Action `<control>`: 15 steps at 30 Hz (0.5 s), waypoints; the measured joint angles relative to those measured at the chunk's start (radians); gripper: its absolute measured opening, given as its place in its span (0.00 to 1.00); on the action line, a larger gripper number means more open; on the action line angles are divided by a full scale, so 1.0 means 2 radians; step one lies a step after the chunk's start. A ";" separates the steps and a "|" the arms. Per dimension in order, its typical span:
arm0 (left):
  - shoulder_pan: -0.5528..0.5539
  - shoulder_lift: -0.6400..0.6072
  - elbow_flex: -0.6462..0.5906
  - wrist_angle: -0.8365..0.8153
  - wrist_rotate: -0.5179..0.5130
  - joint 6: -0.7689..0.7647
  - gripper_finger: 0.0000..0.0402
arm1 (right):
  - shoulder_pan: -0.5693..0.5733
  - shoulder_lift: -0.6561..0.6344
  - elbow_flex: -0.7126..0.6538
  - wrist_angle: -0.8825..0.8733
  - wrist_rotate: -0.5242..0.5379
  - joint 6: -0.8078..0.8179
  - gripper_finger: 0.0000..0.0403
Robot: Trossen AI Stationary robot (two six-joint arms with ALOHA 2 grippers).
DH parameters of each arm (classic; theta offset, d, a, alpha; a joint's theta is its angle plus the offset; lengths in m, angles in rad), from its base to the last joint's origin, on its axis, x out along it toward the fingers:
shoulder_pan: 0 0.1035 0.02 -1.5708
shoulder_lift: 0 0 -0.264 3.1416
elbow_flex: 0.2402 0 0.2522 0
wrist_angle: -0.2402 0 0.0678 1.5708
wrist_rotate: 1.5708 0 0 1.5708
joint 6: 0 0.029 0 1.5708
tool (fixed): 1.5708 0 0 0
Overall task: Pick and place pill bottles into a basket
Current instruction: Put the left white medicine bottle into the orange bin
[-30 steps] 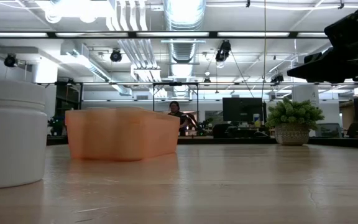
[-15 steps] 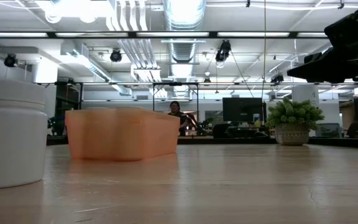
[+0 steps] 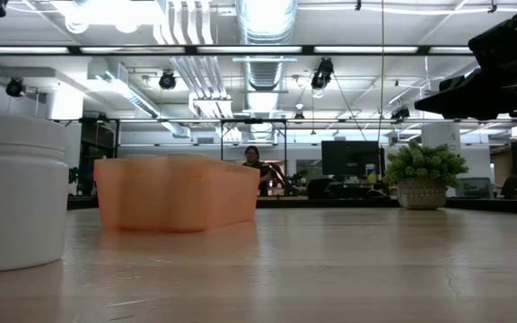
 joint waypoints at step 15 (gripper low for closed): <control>-0.001 0.004 -0.014 0.005 0.003 0.012 0.92 | 0.000 0.000 0.000 0.000 0.000 0.000 0.02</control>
